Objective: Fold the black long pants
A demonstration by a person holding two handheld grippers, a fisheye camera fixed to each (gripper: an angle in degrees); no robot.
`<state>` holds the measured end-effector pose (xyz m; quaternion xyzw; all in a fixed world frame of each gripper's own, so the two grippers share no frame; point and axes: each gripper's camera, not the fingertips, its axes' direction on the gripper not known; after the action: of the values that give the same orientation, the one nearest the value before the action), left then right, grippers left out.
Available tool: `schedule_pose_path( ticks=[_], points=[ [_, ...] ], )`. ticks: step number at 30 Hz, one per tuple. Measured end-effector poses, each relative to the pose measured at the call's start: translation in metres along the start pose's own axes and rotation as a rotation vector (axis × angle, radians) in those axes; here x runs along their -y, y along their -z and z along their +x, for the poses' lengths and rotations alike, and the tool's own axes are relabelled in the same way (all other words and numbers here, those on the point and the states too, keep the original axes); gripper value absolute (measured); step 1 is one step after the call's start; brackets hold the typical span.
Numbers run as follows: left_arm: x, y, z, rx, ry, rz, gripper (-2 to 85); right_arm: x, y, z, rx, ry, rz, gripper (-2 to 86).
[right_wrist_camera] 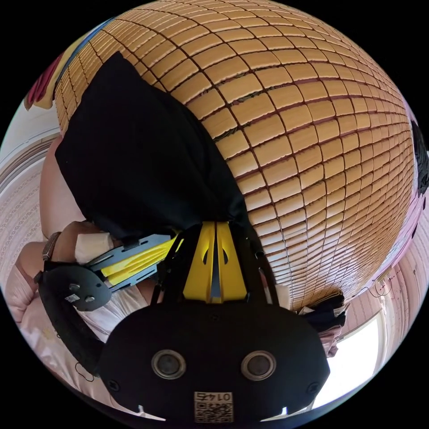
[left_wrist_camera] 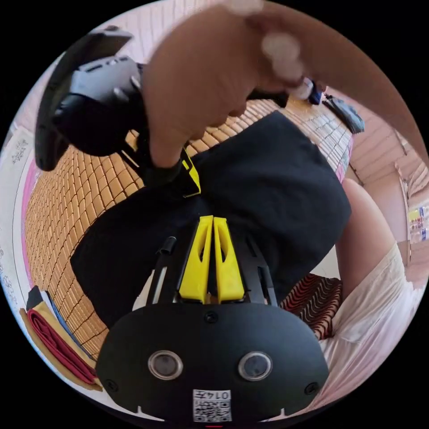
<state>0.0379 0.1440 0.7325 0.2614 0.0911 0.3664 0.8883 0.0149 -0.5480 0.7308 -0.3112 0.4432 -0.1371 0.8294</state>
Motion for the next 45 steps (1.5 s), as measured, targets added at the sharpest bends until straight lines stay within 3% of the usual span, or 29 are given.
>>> schedule_pose_path(
  ticks=[5, 10, 19, 25, 40, 45],
  points=[
    [0.002, 0.004, 0.014, 0.049, -0.062, -0.049, -1.0, 0.014, -0.001, -0.018, -0.079, 0.045, -0.047, -0.5],
    [-0.020, 0.021, 0.041, -0.070, -0.143, -0.082, -1.0, 0.021, -0.004, -0.028, -0.117, 0.066, -0.076, -0.4],
    [-0.032, -0.001, 0.058, -0.054, -0.198, -0.107, -1.0, 0.021, -0.018, -0.045, -0.189, 0.092, -0.115, -0.4],
    [-0.036, 0.002, 0.060, -0.117, -0.163, -0.078, -1.0, 0.007, -0.029, -0.040, -0.147, 0.082, -0.084, -0.4],
    [-0.056, -0.025, 0.066, -0.043, -0.176, -0.063, -1.0, -0.060, -0.080, -0.028, -0.111, 0.057, 0.002, -0.4],
    [-0.069, -0.012, 0.054, -0.161, -0.080, 0.028, -1.0, -0.091, -0.105, -0.024, -0.114, 0.056, 0.030, -0.3]
  ],
)
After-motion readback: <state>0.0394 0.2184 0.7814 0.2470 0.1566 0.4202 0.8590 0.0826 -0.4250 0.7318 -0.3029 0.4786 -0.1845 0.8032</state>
